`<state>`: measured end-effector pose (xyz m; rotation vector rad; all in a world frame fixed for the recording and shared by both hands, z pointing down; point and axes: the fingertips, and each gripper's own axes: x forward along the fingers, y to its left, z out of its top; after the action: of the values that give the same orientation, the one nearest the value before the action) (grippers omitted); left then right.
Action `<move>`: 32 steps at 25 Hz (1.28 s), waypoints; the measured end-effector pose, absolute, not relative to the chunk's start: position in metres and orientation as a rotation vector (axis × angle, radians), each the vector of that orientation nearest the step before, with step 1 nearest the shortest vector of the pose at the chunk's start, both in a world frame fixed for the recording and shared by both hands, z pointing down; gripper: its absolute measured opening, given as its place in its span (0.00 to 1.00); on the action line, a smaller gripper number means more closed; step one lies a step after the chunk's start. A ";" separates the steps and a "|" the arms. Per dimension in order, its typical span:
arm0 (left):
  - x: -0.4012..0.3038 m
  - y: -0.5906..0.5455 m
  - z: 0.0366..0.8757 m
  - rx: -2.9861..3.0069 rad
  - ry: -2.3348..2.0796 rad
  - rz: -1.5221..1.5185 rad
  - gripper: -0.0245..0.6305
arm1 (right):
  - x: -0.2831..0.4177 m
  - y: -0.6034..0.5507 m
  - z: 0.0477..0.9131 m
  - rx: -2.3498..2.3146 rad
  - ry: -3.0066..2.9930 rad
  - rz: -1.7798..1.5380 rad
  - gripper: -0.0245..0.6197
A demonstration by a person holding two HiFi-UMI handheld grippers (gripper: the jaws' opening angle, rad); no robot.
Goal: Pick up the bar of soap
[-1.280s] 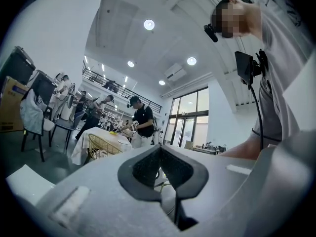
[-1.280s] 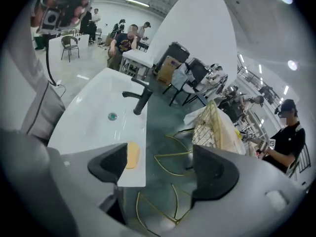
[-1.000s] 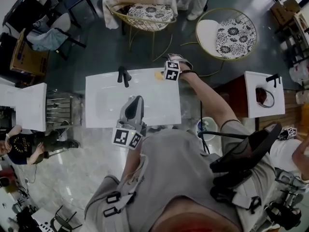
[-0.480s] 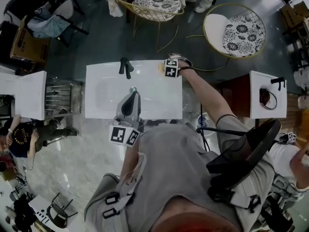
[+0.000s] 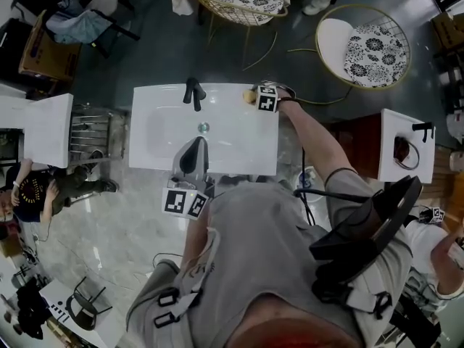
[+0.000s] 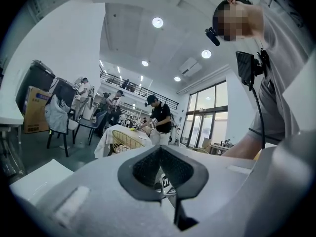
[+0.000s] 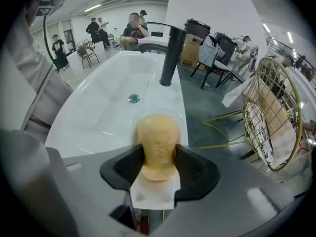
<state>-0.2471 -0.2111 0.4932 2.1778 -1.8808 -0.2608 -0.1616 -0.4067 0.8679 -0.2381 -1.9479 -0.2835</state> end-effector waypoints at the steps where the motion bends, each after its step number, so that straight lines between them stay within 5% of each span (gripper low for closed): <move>1: -0.249 -0.210 0.495 2.168 -1.888 -0.256 0.03 | -0.162 -0.407 0.868 -0.237 -1.947 -0.283 0.34; 32: -0.238 -0.186 0.492 2.147 -1.933 -0.213 0.03 | -0.165 -0.415 0.855 -0.138 -2.027 -0.112 0.34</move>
<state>-0.2384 -0.1861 0.4920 2.1468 -1.9327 -0.2125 -0.1653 -0.4154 0.8550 -0.1377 -2.0273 -0.1119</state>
